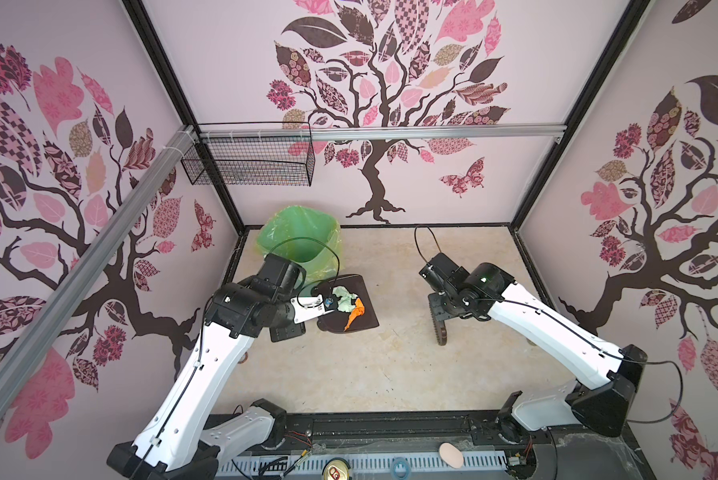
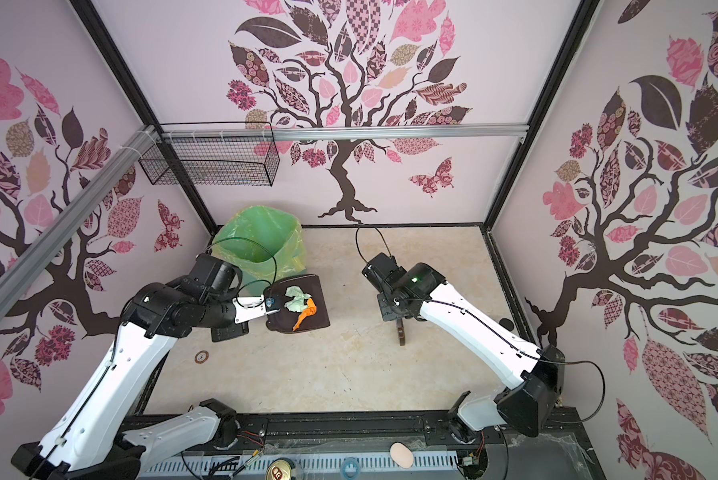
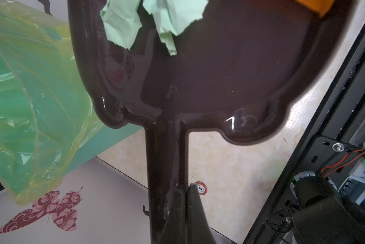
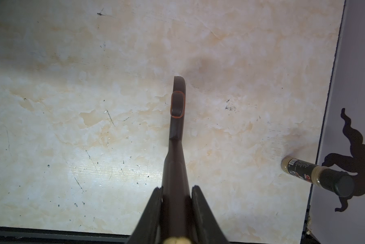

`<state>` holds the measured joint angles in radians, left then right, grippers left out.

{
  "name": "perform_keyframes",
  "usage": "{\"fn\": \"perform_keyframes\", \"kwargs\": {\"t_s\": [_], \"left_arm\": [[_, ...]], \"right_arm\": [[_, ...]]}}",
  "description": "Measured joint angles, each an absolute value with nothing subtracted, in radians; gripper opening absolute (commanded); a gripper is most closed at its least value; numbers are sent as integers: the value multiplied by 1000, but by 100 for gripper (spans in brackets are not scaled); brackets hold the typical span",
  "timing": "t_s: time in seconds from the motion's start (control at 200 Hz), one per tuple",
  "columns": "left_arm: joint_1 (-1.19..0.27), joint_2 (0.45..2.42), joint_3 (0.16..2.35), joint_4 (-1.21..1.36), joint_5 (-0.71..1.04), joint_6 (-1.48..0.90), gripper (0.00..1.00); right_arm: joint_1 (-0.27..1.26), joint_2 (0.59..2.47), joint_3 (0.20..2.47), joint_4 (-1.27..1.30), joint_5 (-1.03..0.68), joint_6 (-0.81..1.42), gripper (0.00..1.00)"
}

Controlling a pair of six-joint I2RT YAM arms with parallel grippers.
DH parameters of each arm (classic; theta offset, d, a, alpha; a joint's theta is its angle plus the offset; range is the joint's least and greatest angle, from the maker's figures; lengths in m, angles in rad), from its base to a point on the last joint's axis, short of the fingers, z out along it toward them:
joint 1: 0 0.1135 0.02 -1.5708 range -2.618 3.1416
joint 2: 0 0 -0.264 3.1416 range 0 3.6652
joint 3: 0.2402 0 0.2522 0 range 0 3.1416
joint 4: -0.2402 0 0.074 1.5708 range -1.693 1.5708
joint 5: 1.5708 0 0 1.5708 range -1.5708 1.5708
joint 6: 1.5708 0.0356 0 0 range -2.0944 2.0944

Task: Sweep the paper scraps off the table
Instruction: 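Lift the dustpan with the left gripper and carry it over the green bin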

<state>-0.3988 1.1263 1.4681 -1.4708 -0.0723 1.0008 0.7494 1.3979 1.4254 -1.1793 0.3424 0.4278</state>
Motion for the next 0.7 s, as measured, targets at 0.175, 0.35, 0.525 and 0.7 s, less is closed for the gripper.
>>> {"fn": "perform_keyframes", "kwargs": {"t_s": [0.175,0.35,0.525,0.7], "left_arm": [[-310,1197,1578,-1520,-23,1073,0],[-203,1280,1713,-1548,30,1131,0],[-98,1371,1843,-1578,83,1183,0],[1,1496,2011,-1618,122,1239,0]], "right_arm": [[749,1382,1395,-1174,337,423,0],[749,1379,1385,-1162,336,419,0],[749,1379,1384,-1153,332,411,0],[749,1379,1380,-1139,323,400,0]]}}
